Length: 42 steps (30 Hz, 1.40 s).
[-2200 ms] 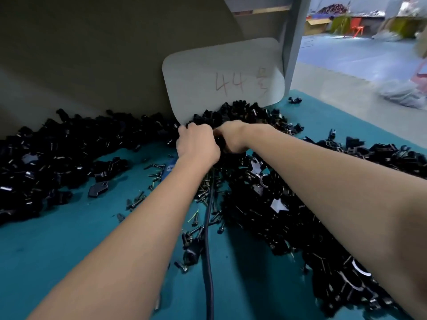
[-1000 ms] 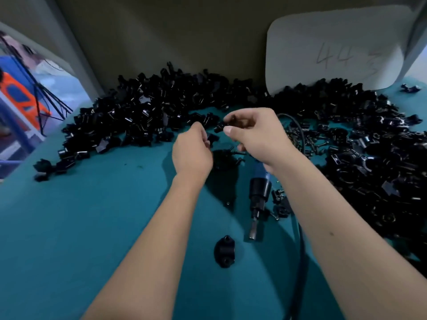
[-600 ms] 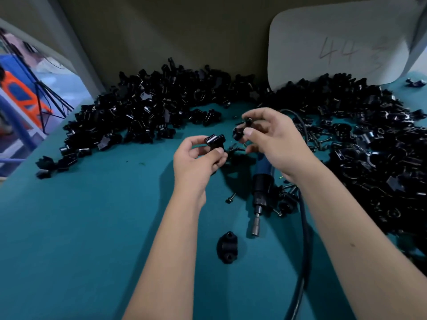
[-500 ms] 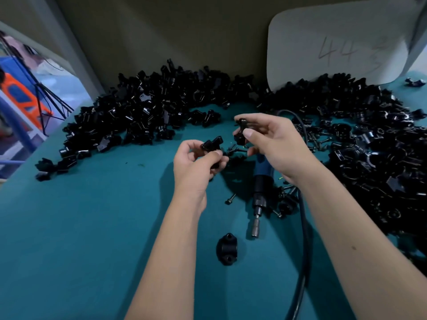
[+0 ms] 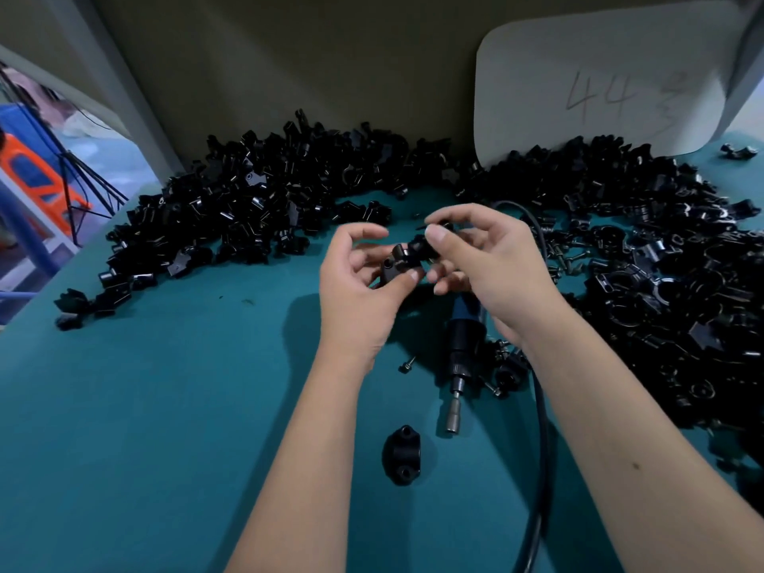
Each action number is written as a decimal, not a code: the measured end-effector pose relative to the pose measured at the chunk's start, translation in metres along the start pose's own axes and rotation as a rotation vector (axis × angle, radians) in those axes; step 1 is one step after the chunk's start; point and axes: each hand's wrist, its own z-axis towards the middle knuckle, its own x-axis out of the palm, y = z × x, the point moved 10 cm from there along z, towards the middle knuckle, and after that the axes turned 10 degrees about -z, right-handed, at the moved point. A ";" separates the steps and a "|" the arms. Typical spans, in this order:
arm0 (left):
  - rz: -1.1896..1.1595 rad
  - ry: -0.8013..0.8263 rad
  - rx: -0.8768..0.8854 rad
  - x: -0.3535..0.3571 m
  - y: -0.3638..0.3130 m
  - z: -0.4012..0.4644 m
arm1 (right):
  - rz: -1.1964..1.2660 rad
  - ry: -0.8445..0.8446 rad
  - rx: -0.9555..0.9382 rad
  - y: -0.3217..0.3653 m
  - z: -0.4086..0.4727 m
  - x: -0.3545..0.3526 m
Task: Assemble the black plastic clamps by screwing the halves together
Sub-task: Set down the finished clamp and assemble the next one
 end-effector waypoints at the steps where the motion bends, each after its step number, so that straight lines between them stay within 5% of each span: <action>1: 0.014 0.012 0.019 0.001 -0.002 0.000 | 0.011 -0.023 0.029 -0.003 0.000 -0.002; 5: 0.050 0.018 0.063 0.002 -0.005 0.002 | -0.079 -0.044 0.103 -0.011 -0.002 -0.006; 13: -0.472 0.076 -0.276 0.016 0.018 -0.004 | 0.126 0.015 0.070 -0.001 -0.002 0.008; 21: -0.457 0.044 -0.298 0.012 0.018 -0.003 | -0.226 -0.006 -0.070 0.005 0.002 0.007; 26: -0.390 -0.030 -0.333 -0.002 0.024 -0.002 | -0.277 0.123 -0.100 0.001 0.002 0.018; 42: -0.483 -0.019 -0.349 0.006 0.027 -0.004 | -0.284 0.141 0.002 0.004 0.000 0.000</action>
